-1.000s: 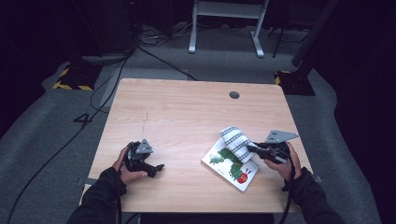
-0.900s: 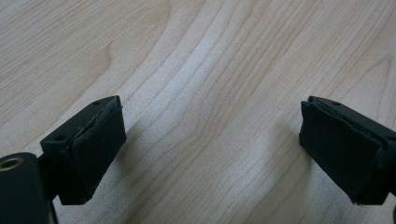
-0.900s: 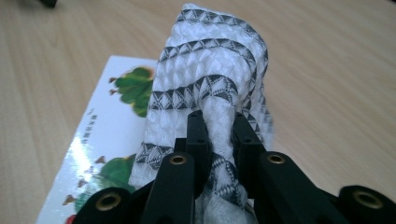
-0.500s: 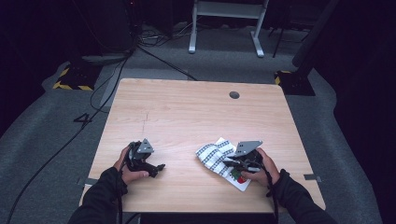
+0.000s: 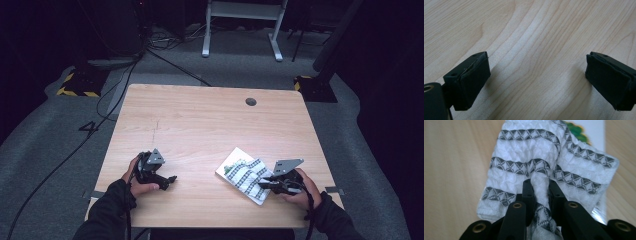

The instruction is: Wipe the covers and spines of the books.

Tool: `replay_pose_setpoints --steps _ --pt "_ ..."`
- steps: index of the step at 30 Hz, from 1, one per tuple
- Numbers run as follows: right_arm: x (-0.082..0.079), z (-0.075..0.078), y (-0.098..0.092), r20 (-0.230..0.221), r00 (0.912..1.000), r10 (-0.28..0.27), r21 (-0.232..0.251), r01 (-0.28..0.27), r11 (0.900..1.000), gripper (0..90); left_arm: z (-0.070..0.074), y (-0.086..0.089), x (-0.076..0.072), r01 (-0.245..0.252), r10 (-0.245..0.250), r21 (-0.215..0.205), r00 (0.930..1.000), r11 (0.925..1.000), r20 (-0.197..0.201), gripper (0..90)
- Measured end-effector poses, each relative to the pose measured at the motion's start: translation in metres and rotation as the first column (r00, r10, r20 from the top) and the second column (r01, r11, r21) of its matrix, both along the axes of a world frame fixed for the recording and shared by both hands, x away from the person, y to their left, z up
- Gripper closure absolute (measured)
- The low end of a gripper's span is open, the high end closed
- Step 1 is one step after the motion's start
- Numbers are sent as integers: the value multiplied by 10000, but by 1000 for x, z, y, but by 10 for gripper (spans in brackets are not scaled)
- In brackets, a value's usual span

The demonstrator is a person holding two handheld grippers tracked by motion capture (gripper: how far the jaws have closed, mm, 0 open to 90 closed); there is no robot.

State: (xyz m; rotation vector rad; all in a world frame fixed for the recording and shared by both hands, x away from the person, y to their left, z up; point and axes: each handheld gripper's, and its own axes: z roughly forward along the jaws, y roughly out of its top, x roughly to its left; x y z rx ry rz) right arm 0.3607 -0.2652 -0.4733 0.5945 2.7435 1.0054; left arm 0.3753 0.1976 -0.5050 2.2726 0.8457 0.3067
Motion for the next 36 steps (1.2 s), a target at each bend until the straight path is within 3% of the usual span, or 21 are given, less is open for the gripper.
replay_pose_setpoints --steps 3,6,8,10,11,14,18,19,22,25,31,36 --pt "17 -1 -8 129 9968 -789 90 788 9968 794 0 -1 1 18 -19 22 10000 10000 13 54" --pt "31 -2 -5 43 9938 -1107 260 1105 9935 794 0 -2 2 66 -67 74 10000 10000 30 49" --pt "54 -1 10 394 9890 -1424 198 1417 9897 794 0 -3 2 82 -82 40 10000 10000 3 49" --pt "60 -1 16 472 9875 -1504 204 1496 9885 794 0 -3 2 67 -67 23 10000 10000 -12 49" --pt "68 -2 30 564 9871 -1499 266 1486 9885 794 0 -3 2 69 -69 23 10000 10000 -12 49" --pt "71 -1 53 871 9881 -1270 105 1265 9919 795 0 -3 2 92 -92 56 10000 9999 12 49" --pt "64 0 71 1069 9918 -707 -78 719 9974 794 0 -3 1 30 -30 51 10000 10000 -33 49" --pt "57 1 78 979 9950 -200 -76 208 9998 793 0 -3 1 54 -54 53 10000 10000 -16 49" --pt "47 1 81 744 9967 329 -81 -324 9994 793 0 -3 1 55 -55 59 10000 10000 -13 50" --pt "28 2 78 395 9930 1115 -115 -1111 9937 792 0 -3 1 58 -57 45 10000 10000 -19 49" --pt "-2 1 52 78 9927 1206 -91 -1206 9927 791 0 -3 0 65 -65 19 10000 10000 -21 49" --pt "-17 0 17 -19 9978 666 -69 -667 9978 791 0 -3 0 80 -80 20 10000 10000 -5 49"
